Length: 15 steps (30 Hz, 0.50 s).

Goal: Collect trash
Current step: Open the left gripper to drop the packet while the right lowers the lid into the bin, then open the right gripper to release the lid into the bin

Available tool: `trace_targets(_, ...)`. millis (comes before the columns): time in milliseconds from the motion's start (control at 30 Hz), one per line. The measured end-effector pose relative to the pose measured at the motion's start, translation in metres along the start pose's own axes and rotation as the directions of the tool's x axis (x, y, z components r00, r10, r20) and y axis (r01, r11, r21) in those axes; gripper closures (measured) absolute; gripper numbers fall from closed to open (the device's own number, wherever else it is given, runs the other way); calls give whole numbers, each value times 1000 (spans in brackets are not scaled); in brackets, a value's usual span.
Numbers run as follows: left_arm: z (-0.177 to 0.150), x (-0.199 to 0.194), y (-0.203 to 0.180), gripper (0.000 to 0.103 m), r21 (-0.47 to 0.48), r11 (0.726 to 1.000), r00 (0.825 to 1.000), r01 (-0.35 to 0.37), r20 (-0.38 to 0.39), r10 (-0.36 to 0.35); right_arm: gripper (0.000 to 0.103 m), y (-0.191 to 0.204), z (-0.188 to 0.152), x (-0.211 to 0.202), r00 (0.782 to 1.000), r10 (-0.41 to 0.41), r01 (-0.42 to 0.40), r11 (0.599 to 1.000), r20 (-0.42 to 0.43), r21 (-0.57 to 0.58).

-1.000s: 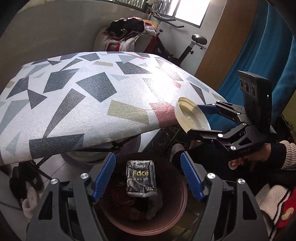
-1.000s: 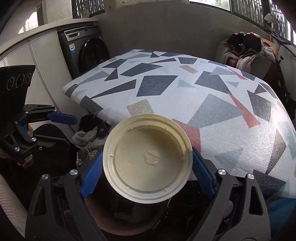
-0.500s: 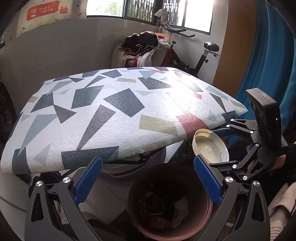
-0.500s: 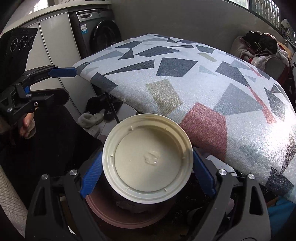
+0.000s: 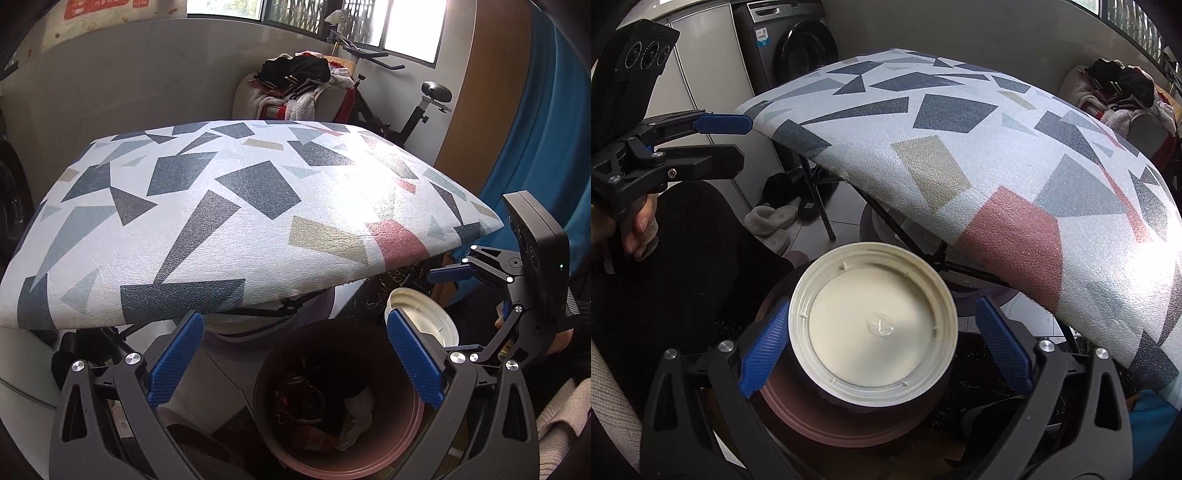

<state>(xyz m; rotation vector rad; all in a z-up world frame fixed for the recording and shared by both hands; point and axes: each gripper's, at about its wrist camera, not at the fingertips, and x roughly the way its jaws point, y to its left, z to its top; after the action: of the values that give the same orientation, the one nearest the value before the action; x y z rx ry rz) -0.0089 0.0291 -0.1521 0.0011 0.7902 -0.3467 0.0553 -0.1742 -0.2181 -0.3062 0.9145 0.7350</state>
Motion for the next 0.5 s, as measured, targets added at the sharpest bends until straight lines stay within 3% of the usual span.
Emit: trace_targets(500,3,-3,2,6,-14,1000,1000,-11,7,11,6,-25,2,-11,997,-73,68,990,33,119)
